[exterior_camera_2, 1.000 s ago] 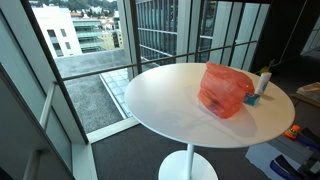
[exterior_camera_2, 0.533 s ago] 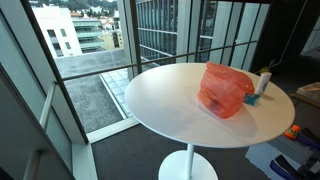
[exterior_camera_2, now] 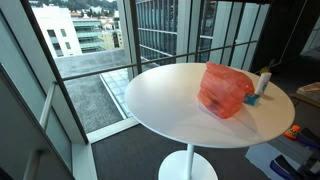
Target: Remove the white bottle from the plastic and put it on the table
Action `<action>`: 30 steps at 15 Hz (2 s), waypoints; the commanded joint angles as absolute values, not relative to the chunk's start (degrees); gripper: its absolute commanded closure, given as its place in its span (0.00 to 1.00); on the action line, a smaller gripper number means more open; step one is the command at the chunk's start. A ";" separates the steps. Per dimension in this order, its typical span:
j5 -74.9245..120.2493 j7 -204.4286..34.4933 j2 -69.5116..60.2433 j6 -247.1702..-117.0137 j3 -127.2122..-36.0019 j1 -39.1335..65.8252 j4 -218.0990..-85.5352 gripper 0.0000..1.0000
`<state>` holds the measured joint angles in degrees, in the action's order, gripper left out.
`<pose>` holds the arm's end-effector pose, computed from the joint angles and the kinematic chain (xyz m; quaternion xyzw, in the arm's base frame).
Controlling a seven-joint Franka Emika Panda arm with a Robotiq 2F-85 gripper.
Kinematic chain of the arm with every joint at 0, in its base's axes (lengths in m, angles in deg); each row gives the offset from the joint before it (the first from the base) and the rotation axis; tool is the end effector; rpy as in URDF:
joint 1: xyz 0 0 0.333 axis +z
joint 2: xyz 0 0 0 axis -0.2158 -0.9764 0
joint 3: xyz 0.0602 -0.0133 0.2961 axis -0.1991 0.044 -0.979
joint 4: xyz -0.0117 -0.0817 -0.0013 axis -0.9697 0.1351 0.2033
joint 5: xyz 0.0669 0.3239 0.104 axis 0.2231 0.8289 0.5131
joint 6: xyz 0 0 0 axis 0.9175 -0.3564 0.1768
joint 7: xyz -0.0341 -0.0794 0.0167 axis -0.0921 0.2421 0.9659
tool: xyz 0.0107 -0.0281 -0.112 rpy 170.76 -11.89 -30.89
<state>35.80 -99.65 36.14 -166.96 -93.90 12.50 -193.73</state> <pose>0.3955 0.0735 0.5031 -0.9861 0.1357 -0.0669 0.0684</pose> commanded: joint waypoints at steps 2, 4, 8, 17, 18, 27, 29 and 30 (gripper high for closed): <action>33.37 -99.00 32.97 -169.73 -91.27 11.06 -193.08 0.00; 32.74 -98.56 31.26 -170.95 -90.40 10.71 -193.15 0.00; 33.75 -97.58 27.97 -171.77 -88.57 10.96 -192.55 0.00; 32.88 -98.01 26.00 -173.09 -88.32 10.81 -192.04 0.00; 32.64 -97.95 24.91 -173.66 -88.12 10.63 -191.57 0.00; 28.20 -98.61 17.75 -178.37 -86.34 9.94 -186.41 0.00; 27.37 -98.53 16.61 -178.92 -86.14 10.05 -185.70 0.00; 27.08 -98.48 16.10 -179.13 -86.07 10.14 -185.55 0.00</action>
